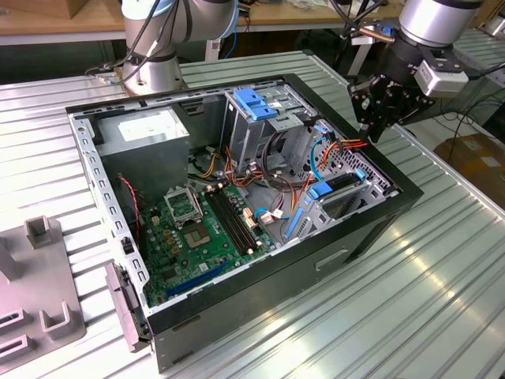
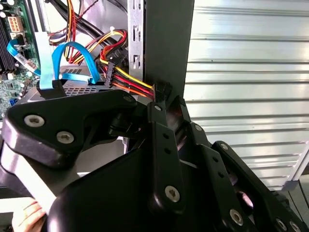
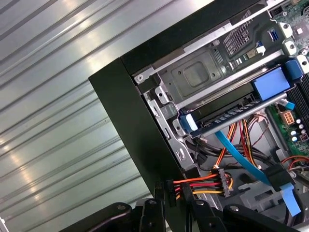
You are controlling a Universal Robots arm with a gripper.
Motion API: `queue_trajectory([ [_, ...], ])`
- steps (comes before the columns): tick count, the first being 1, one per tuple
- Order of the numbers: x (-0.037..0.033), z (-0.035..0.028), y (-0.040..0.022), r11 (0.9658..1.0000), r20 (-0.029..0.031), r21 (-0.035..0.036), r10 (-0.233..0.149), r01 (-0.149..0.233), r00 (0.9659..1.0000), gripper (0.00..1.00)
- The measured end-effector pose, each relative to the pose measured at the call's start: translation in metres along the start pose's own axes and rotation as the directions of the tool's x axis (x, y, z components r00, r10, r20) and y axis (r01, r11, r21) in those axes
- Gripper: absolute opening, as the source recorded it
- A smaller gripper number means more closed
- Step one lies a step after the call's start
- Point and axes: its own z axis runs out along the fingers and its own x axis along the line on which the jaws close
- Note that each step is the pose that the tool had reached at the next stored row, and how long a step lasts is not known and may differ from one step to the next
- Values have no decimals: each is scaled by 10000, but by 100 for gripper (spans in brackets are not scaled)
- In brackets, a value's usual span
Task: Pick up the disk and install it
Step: 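Insert the first disk wire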
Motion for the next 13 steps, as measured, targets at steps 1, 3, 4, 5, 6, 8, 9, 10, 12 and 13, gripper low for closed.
queue_trajectory([
  [1, 0, 4, 1, 10000, 0, 1, -25, 25, 10000, 27],
  [3, 0, 11, 2, 9998, 8, 12, -177, 177, 9998, 27],
  [4, -1, 17, 2, 9994, 19, 29, -343, 343, 9994, 27],
  [5, -2, 23, 3, 9985, 31, 49, -548, 548, 9985, 27],
  [6, -2, 28, 3, 9977, 38, 62, -677, 677, 9977, 27],
  [8, -3, 34, 3, 9972, 35, 68, -750, 750, 9972, 27],
  [9, -3, 36, 3, 9971, 34, 68, -752, 752, 9972, 27],
  [10, -3, 36, 3, 9971, 33, 66, -752, 752, 9972, 26],
  [12, -3, 37, 4, 9971, 33, 67, -752, 752, 9972, 16],
  [13, -3, 36, 3, 9971, 33, 65, -753, 752, 9972, 16],
])
